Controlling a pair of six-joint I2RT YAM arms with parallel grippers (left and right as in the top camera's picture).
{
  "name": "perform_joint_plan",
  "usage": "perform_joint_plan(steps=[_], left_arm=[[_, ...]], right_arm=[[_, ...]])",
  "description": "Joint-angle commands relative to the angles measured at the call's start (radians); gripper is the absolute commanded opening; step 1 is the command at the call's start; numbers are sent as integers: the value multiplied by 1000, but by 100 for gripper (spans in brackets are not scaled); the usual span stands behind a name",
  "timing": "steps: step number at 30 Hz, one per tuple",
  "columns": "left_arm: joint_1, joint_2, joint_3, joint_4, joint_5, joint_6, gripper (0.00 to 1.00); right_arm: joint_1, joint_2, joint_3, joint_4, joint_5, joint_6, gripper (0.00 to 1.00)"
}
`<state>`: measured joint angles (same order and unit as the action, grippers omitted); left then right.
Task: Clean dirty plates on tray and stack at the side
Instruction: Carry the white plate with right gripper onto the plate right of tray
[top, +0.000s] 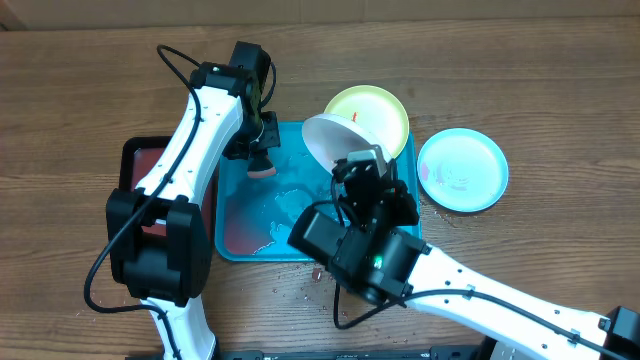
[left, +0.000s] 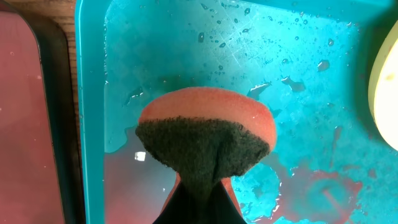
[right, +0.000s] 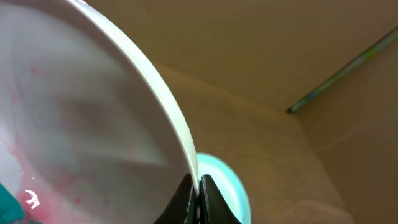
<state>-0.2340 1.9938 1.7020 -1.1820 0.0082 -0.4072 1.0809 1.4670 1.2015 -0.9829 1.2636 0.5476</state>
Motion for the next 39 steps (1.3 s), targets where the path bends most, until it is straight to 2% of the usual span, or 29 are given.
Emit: perform_joint_plan(steps=[1, 9, 21, 24, 29, 34, 39], left_arm=[[0, 2, 21, 1, 10, 26, 4], [0, 2, 21, 1, 11, 26, 5], [0, 2, 21, 1, 11, 26, 4], [0, 2, 21, 1, 11, 26, 4], [0, 2, 21, 1, 11, 26, 4], [0, 2, 21, 2, 11, 26, 4], [-1, 2, 21, 5, 11, 26, 4]], right_arm=[[41, -33, 25, 4, 160, 5, 4], [78, -33, 25, 4, 244, 5, 4], [81, -33, 25, 8, 193, 5, 4], [73, -33, 24, 8, 64, 6, 4], [-34, -32, 23, -8, -301, 113, 4], [-261, -32, 22, 0, -671, 105, 4], [-535, -32, 22, 9, -935, 51, 4]])
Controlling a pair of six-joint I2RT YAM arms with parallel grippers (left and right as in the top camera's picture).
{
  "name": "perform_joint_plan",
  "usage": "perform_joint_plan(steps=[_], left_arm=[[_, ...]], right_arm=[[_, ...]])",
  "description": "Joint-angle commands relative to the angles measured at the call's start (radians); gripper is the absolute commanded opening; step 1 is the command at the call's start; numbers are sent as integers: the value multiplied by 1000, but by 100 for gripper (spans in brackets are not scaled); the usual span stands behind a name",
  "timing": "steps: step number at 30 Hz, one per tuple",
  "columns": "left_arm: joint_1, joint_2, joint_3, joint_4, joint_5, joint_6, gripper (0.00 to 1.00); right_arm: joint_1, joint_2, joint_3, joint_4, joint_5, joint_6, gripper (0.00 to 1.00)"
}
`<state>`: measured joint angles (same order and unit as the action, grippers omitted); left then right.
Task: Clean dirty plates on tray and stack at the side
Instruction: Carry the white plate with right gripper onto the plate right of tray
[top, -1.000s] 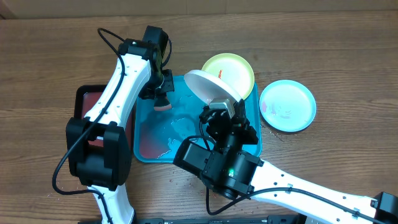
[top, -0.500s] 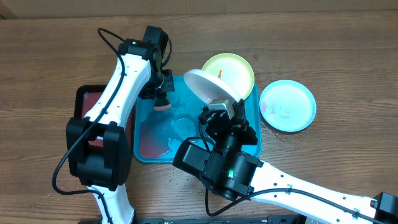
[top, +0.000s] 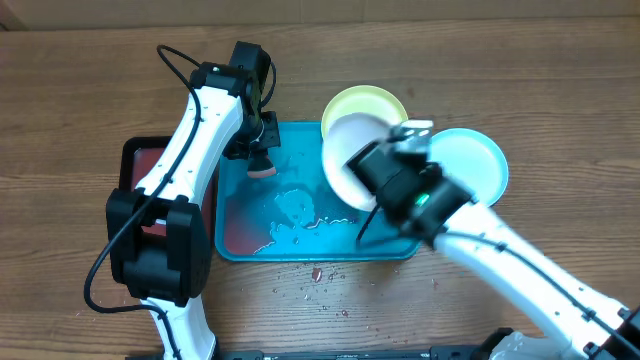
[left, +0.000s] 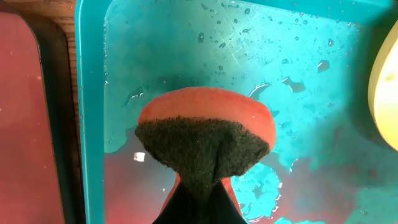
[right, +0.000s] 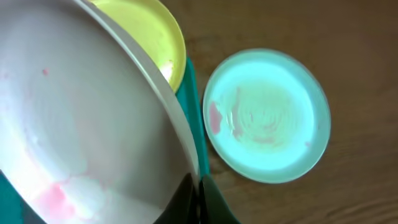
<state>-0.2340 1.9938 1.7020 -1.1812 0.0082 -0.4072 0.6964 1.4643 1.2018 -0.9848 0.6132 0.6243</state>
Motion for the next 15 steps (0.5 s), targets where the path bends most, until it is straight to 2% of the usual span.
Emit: perform_joint_plan(steps=[1, 5, 9, 15], left_arm=[[-1, 2, 21, 4, 11, 26, 4], [-3, 2, 21, 4, 11, 26, 4], [-3, 2, 21, 4, 11, 26, 4], [-2, 2, 21, 8, 11, 26, 4]], right_arm=[[-215, -30, 22, 10, -332, -31, 4], [-465, -26, 21, 9, -470, -33, 4], [-669, -5, 4, 11, -512, -50, 4], [-831, 69, -25, 21, -510, -57, 4]])
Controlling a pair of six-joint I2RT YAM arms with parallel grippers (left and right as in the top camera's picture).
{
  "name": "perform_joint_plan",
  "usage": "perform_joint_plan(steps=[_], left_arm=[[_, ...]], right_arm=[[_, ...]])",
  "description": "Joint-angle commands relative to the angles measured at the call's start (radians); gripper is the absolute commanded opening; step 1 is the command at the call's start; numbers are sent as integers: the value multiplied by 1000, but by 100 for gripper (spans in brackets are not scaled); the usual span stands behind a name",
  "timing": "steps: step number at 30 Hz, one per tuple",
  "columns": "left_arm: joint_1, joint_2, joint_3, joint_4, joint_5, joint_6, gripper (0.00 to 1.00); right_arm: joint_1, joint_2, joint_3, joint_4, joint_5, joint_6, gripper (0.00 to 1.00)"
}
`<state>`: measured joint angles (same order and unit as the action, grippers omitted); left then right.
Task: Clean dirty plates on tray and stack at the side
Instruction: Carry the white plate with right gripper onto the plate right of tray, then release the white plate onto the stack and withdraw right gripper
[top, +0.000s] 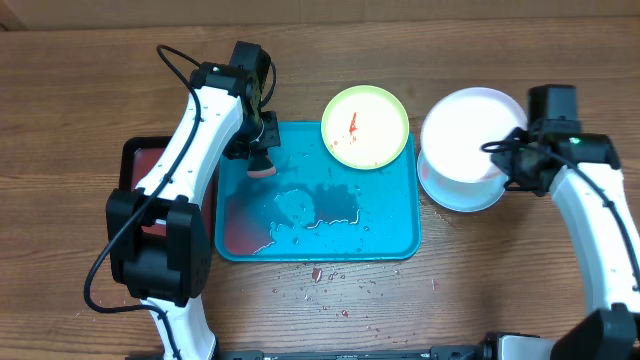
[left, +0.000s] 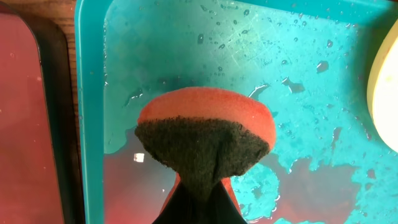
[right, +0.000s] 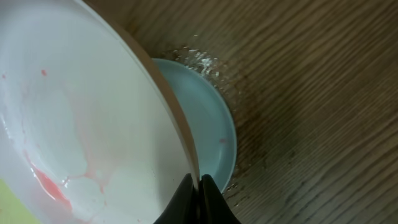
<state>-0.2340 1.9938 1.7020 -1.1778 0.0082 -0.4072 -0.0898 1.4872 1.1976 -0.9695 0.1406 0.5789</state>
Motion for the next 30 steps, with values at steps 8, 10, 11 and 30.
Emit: perform_joint_plan(steps=[8, 10, 11, 30], left_arm=[[-3, 2, 21, 5, 11, 26, 4], [-3, 2, 21, 7, 11, 26, 4], [-3, 2, 21, 8, 11, 26, 4], [-3, 2, 21, 6, 11, 26, 4]], right_arm=[[-95, 150, -66, 19, -40, -11, 4], [-90, 154, -78, 26, -47, -12, 4], [-87, 154, -80, 25, -50, -13, 4], [-20, 154, 23, 115, -482, -142, 45]])
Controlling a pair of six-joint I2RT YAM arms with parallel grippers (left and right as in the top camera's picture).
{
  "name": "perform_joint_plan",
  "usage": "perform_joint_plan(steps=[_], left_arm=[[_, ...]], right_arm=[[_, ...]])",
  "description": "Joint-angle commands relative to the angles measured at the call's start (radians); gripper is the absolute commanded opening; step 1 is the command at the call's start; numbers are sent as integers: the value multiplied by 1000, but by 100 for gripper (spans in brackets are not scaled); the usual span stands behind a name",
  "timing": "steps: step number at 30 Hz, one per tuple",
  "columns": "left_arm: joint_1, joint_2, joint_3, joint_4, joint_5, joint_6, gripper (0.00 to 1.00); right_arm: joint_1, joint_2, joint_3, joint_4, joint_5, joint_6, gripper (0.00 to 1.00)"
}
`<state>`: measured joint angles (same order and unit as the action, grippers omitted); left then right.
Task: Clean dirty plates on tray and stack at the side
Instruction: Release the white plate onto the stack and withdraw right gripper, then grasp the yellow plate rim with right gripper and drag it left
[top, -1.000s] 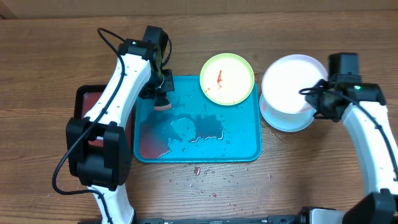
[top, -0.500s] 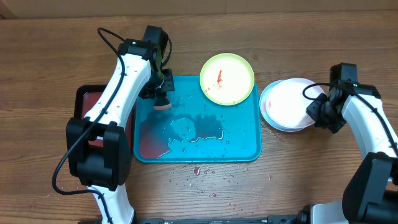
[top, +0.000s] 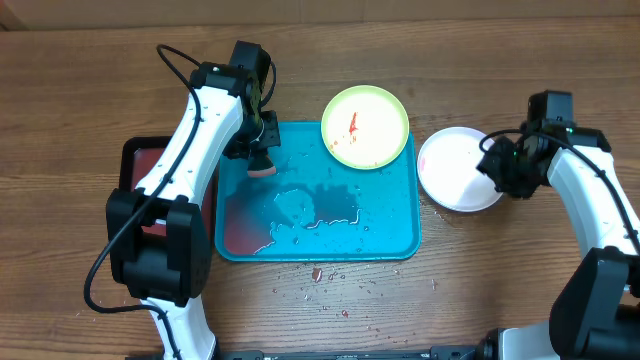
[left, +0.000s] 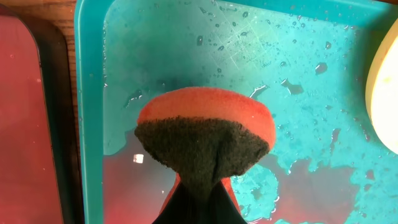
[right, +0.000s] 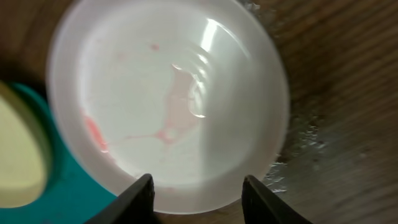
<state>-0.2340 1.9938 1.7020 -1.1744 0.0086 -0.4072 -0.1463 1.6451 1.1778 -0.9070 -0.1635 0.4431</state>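
A white plate (top: 455, 165) with faint pink smears lies to the right of the teal tray (top: 400, 240); in the right wrist view it (right: 168, 93) fills the frame. My right gripper (top: 497, 168) (right: 198, 198) stands open at its near rim. A yellow-green plate (top: 365, 125) with a red smear sits on the tray's back right corner. My left gripper (top: 262, 160) (left: 200, 202) is shut on an orange sponge (left: 205, 134) with a dark scrub face, held over the wet tray's back left part (left: 93, 93).
A dark red tray (top: 135, 160) lies left of the teal tray. Pink water pools in the teal tray's front left. Crumbs and droplets dot the wooden table (top: 340, 295) in front of the tray.
My right gripper has let go of the white plate, which now lies flat where the blue plate was seen, and the jaws stand open at its rim. The left arm and sponge have not moved.
My right gripper held the white plate tilted over the tray's right side. Then it carried the plate over the tray's right edge, then over the blue plate on the table. Now the plate lies there released. The left gripper kept the sponge still throughout.
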Motion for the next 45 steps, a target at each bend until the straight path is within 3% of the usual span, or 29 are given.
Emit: perform_joint_plan(steps=[1, 11, 20, 28, 34, 40, 45], left_arm=[[-3, 2, 21, 3, 11, 26, 4], [-19, 3, 21, 3, 10, 26, 4], [-24, 3, 21, 4, 10, 26, 4], [-23, 3, 21, 4, 7, 27, 4], [-23, 5, 21, 5, 7, 26, 4], [-21, 5, 21, 7, 2, 27, 4], [-23, 7, 21, 8, -1, 26, 4]], right_arm=[[56, -2, 40, 82, -200, -3, 44], [286, 121, 39, 249, -104, 183, 33], [368, 238, 39, 385, -73, 185, 28], [409, 313, 39, 378, -74, 188, 20], [458, 316, 41, 344, -152, 205, 9], [557, 315, 42, 220, -243, 162, 12], [600, 307, 71, 98, -224, 61, 31]])
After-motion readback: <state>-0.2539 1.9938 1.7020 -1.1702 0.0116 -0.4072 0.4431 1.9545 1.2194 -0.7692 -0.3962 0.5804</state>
